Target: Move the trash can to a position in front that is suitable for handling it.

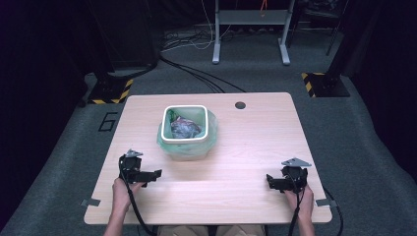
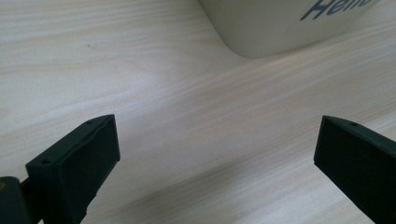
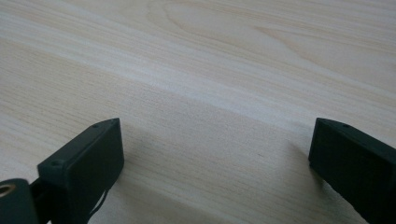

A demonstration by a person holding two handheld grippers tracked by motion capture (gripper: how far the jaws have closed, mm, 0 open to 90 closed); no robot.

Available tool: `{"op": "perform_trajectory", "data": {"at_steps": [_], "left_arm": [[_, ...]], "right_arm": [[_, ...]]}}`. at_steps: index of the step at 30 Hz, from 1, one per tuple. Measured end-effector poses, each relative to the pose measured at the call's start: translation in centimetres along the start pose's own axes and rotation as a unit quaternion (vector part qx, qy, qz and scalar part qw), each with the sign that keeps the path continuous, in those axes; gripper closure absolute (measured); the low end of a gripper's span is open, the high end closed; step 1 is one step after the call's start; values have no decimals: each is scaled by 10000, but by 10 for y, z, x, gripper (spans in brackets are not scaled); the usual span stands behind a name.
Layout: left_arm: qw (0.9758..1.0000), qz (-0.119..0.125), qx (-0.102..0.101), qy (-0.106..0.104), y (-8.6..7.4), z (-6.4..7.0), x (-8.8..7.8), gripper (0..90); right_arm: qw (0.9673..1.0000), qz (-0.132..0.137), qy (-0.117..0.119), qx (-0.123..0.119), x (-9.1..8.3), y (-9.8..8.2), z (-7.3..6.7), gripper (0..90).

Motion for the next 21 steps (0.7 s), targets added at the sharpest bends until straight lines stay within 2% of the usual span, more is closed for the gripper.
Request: {"op": "perform_trajectory", "data": {"at_steps": [2,7,8,21], "left_arm": [[10000,75,-13,-31,9,0,-3,0],[9997,229,-106,-35,19,-2,-7,7],[9995,249,-136,-99,23,-2,-9,7],[9996,143,-94,-217,40,-2,-9,0]], "right_arm": [[10000,3,-7,2,0,0,0,26],[10000,6,4,1,0,0,0,27],[10000,5,-12,4,0,0,0,28],[10000,25,15,26,0,0,0,36]]}}
Point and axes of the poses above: each handheld gripper's, and its own axes: x roughly forward along the jaws, y roughly out of its top, z roughly to its right, the point moved 8 cm from there along x, roughly forward along the jaws, and after that the axes turned 14 degrees about y, right-handed, at the moved point
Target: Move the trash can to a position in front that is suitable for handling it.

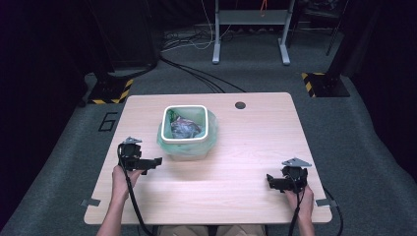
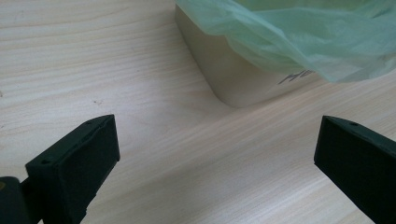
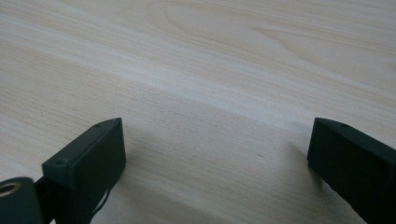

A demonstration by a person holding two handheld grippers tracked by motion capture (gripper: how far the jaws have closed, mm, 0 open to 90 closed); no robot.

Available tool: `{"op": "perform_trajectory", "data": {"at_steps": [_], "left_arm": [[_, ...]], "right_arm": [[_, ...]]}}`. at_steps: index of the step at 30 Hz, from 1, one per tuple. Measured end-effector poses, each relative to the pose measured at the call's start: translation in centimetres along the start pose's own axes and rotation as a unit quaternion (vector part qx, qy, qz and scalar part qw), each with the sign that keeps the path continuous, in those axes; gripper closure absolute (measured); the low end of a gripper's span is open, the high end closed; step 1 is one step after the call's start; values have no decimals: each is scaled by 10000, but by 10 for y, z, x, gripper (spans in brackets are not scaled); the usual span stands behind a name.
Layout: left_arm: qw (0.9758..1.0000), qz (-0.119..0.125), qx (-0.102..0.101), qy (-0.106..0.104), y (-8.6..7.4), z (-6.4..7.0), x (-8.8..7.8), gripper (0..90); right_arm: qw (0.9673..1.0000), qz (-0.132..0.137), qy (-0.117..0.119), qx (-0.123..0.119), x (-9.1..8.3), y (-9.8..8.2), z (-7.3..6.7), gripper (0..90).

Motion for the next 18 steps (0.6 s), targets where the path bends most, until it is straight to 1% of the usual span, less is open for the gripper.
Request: {"op": "perform_trajectory", "data": {"at_steps": [5,8,9,12,17,18], "left_arm": [[10000,-2,-14,-27,5,-1,-1,0],[10000,-48,-16,-1,7,-4,0,0],[9999,-109,-30,52,7,-6,2,0],[9998,-208,-64,23,8,-8,4,0],[9997,-224,-113,5,13,-10,7,0],[9995,-287,-120,31,14,-11,8,0]], "right_arm": [[10000,6,-2,-15,0,0,0,41],[10000,8,-8,-13,0,0,0,44],[10000,10,-17,-8,0,0,1,49],[10000,26,-26,2,-1,0,1,53],[10000,26,-27,1,-1,0,1,53],[10000,27,-27,2,-1,0,1,56]]}}
Point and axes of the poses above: each handheld gripper's, and its own axes: x roughly forward along the jaws, y roughly out of its top, z roughly to its right, the point moved 8 cm from there along x, roughly forward along the jaws, and after that the axes turned 14 degrees about y, right-handed, at the moved point
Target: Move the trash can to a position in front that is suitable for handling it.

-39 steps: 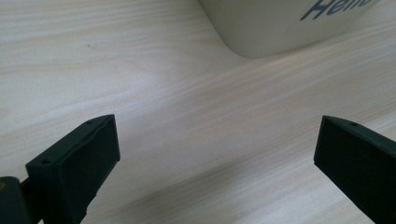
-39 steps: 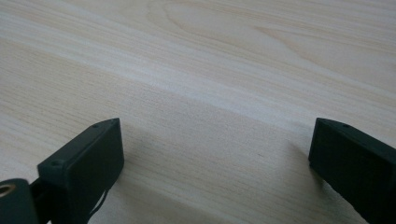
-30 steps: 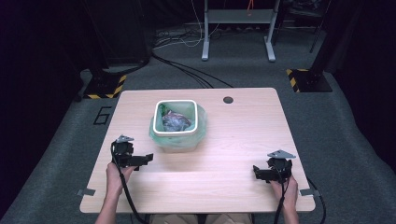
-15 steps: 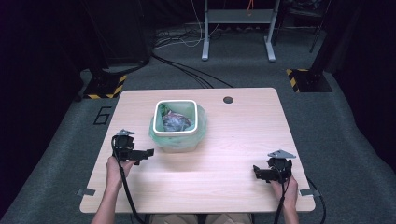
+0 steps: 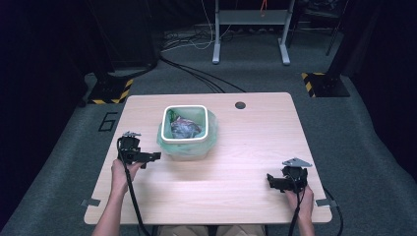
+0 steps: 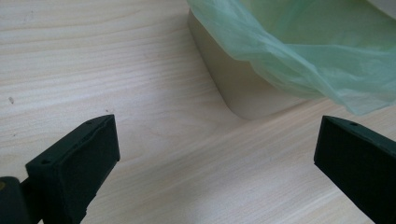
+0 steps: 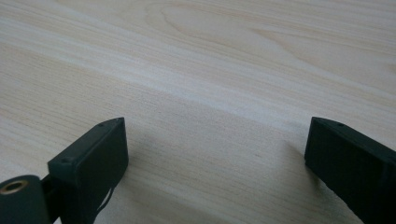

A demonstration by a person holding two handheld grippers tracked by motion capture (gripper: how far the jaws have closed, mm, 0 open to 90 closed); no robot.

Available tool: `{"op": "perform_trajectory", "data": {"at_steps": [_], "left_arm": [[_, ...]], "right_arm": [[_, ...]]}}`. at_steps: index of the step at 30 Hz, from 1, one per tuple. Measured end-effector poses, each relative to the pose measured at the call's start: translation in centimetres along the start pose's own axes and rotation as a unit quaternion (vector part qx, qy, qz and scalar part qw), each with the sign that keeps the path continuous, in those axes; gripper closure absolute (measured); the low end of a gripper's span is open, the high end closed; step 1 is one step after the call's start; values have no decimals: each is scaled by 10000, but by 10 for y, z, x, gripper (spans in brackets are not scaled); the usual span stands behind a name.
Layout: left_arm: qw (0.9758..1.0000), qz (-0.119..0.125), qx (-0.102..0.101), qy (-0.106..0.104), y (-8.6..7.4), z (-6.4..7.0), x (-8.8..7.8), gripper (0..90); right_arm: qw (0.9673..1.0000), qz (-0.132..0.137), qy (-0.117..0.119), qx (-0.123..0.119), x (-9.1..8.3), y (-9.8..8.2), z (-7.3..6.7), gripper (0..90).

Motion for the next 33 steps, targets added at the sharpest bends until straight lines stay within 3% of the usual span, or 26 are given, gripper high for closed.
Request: {"op": "perform_trajectory", "data": {"at_steps": [5,18,25,33], "left_arm": [[9999,-143,15,-12,3,0,5,0],[9999,-137,18,-6,16,2,7,0],[9999,-83,-125,-72,27,0,5,0],[9999,-62,-159,-1,33,-5,-1,0]], "right_arm": [[10000,4,5,-2,0,0,0,60],[10000,6,10,0,0,0,-1,65],[10000,7,8,-3,0,0,-1,65],[10000,9,7,-8,0,0,-1,67]]}}
Point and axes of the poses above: each handheld gripper's, and its own axes: x roughly forward along the jaws, y roughly out of its top, z roughly to its right, the point moved 8 cm from there along x, roughly forward along the jaws, and after that the axes turned 14 degrees about y, right-handed, at the moved point
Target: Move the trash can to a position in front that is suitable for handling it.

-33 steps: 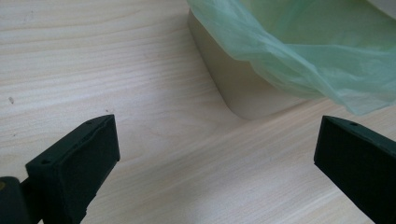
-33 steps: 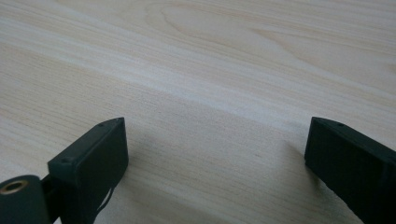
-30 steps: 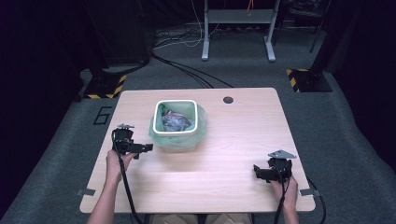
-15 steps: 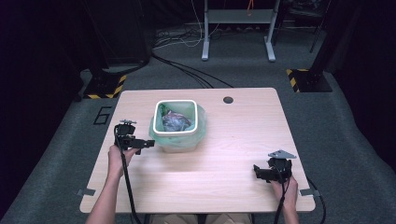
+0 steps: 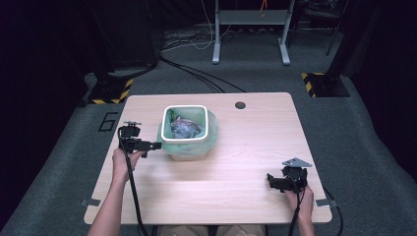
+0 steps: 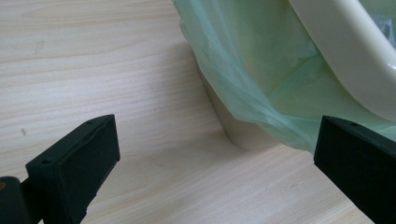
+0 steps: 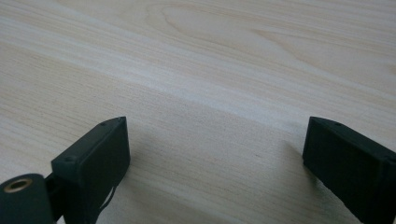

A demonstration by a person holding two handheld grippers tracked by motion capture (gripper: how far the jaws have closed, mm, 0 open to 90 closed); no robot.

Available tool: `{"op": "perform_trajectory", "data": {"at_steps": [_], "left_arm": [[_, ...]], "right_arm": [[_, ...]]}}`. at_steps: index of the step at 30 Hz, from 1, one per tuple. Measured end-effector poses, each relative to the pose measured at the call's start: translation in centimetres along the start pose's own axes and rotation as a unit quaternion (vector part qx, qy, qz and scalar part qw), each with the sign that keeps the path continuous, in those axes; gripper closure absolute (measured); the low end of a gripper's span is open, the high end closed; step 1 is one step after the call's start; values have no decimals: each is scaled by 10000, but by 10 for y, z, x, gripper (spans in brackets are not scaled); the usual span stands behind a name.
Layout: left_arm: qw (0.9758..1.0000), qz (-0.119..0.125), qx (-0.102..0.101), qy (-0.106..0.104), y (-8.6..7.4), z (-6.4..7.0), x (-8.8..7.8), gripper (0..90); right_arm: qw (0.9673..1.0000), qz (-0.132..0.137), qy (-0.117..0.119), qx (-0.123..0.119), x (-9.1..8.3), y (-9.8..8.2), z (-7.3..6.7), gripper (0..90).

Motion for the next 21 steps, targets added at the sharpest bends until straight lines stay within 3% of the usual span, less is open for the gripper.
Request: {"op": "perform_trajectory", "data": {"at_steps": [12,21], "left_arm": [[9997,223,-104,68,21,-8,-18,8],[9987,485,-130,4,43,1,-32,22]], "right_arm": [[10000,-4,-9,-6,0,0,0,67],[10000,-2,-8,-6,0,0,0,69]]}}
Point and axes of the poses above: each handheld gripper's, and its own axes: x roughly forward along the jaws, y roughly out of its top, z roughly to its right, the point moved 8 cm from there along x, roughly forward along the jaws, and after that the axes turned 14 degrees about y, right-handed, at the moved point
